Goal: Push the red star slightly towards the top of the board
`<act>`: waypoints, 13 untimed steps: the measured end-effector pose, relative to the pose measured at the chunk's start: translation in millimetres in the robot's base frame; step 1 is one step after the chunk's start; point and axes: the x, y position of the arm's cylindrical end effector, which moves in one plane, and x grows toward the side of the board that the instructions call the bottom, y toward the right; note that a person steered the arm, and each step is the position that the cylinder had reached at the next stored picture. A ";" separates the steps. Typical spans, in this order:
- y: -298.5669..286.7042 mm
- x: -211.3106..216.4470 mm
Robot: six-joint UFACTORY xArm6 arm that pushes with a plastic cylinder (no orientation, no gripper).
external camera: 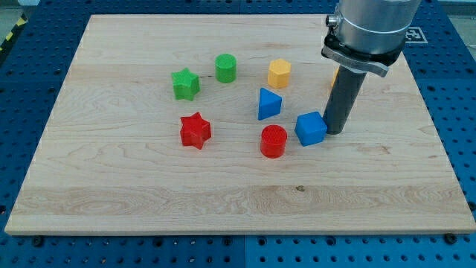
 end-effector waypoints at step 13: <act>-38.4 34.6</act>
